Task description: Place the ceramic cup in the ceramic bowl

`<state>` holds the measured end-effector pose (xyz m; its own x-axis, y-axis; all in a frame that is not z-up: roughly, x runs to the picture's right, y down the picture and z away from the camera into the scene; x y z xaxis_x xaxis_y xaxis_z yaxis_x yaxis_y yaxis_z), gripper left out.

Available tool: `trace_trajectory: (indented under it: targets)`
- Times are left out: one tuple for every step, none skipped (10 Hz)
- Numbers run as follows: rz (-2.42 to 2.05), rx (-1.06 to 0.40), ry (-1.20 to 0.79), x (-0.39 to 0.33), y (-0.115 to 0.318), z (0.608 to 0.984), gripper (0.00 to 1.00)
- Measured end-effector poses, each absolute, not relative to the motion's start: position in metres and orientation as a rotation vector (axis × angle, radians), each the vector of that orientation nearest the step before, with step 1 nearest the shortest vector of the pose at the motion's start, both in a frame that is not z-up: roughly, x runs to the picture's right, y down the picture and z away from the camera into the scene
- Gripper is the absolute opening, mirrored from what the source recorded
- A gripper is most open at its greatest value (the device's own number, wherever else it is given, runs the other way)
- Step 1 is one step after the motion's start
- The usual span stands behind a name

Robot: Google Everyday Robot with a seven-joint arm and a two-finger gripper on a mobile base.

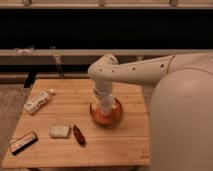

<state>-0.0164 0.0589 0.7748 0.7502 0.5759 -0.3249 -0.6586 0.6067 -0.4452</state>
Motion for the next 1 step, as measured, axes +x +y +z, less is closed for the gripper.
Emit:
trace_trajectory:
  targets:
    - [0.713, -0.580, 0.147, -0.0183, 0.0571, 0.7742, 0.80]
